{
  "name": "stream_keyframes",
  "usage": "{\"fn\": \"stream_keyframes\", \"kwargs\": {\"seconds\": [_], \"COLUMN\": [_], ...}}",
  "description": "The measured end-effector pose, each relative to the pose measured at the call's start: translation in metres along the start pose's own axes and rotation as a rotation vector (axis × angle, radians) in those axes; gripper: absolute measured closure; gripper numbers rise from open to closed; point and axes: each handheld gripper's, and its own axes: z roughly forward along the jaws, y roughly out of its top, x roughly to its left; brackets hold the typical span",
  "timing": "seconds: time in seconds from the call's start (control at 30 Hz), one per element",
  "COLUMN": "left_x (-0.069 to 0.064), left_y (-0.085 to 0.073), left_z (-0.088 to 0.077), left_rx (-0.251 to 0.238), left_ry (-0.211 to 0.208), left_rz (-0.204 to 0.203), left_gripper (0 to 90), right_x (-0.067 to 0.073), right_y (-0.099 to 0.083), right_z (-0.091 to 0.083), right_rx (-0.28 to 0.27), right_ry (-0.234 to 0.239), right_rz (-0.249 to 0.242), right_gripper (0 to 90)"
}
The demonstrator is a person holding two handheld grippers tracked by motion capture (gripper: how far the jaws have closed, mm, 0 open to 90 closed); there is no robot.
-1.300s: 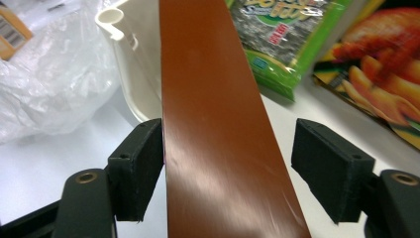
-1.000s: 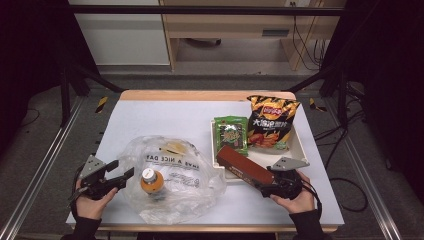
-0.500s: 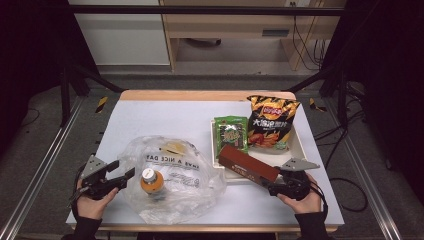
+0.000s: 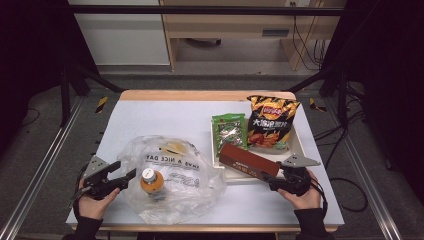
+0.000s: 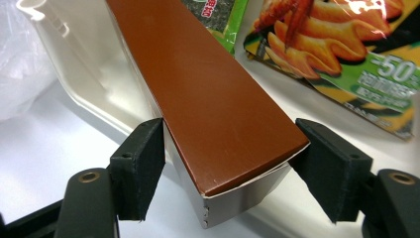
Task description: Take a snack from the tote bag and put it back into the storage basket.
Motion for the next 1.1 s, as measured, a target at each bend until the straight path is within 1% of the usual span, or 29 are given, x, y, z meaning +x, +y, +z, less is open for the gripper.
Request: {"fn": "stream_keyframes", "kwargs": {"seconds": [0.07, 0.17, 0.3, 0.33, 0.47, 0.57, 0.67, 0.73, 0.77, 0.8, 0.87, 0.9, 0.97, 1.1], "left_x": [0.0, 0.001, 0.001, 0.001, 0.001, 0.001, 0.001, 0.001, 0.001, 0.001, 0.001, 0.002, 0.001, 0.001], "left_y": [0.0, 0.0, 0.0, 0.0, 0.0, 0.0, 0.0, -0.001, -0.001, -0.001, -0.001, -0.001, -0.001, -0.001], "left_z": [0.0, -0.001, -0.001, -0.001, -0.002, -0.002, -0.001, -0.001, -0.001, 0.0, 0.0, 0.0, 0.001, 0.001], "left_rx": [0.0, -0.001, -0.002, -0.002, -0.003, -0.004, -0.001, 0.0, 0.001, 0.001, 0.002, 0.003, 0.008, 0.008], "left_ry": [-0.001, -0.001, -0.001, -0.001, -0.001, -0.001, 0.0, -0.002, -0.002, -0.002, -0.001, 0.0, -0.001, -0.001], "left_rz": [-0.001, -0.003, -0.003, -0.002, -0.003, -0.005, -0.001, -0.004, -0.005, -0.005, -0.006, -0.003, -0.002, 0.0], "left_gripper": [30.8, 30.8, 30.7, 30.7, 30.7, 30.7, 30.7, 30.7, 30.7, 30.7, 30.7, 30.8, 30.8, 30.7], "right_x": [0.0, -0.001, 0.0, 0.001, 0.003, 0.003, 0.002, 0.001, 0.0, -0.002, -0.005, -0.006, -0.006, -0.005], "right_y": [0.001, 0.001, -0.002, -0.003, -0.005, -0.006, -0.006, -0.006, -0.007, -0.007, -0.008, -0.009, -0.008, -0.008], "right_z": [0.002, 0.004, 0.0, -0.002, -0.008, -0.012, -0.012, -0.011, -0.012, -0.013, -0.016, -0.016, -0.014, -0.006], "right_rx": [-0.002, -0.01, -0.012, -0.011, -0.01, -0.006, -0.012, -0.018, -0.023, -0.029, -0.06, -0.075, -0.082, -0.062], "right_ry": [0.009, 0.012, 0.015, 0.011, -0.014, -0.029, -0.05, -0.054, -0.071, -0.081, -0.091, -0.097, -0.105, -0.113], "right_rz": [0.012, 0.011, 0.026, 0.034, 0.041, 0.059, 0.052, 0.055, 0.055, 0.049, 0.067, 0.076, 0.075, 0.063], "right_gripper": [30.0, 29.5, 29.2, 28.9, 29.0, 31.9, 32.4, 32.9, 38.3, 42.0, 46.5, 47.9, 50.3, 53.0]}}
